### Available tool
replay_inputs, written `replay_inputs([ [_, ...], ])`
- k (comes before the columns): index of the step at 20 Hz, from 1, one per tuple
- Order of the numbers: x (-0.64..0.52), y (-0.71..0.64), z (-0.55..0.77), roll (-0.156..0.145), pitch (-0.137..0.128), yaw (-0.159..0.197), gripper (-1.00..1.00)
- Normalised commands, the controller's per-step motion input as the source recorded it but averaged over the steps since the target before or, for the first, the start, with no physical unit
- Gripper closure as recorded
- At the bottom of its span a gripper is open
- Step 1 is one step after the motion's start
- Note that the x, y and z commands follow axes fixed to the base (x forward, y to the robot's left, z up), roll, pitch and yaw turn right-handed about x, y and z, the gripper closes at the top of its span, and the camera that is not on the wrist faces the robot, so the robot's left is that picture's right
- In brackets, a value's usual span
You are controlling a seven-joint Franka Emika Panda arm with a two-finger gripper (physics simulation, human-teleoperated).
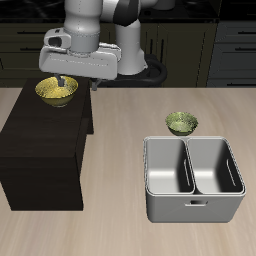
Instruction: Place the yellow bowl on top of the shelf
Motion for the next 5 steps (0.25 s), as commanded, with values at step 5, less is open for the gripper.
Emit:
replay_inputs([
  [5,-0.25,0.25,0.16,0.047,-0.036,-0.009,-1.0],
])
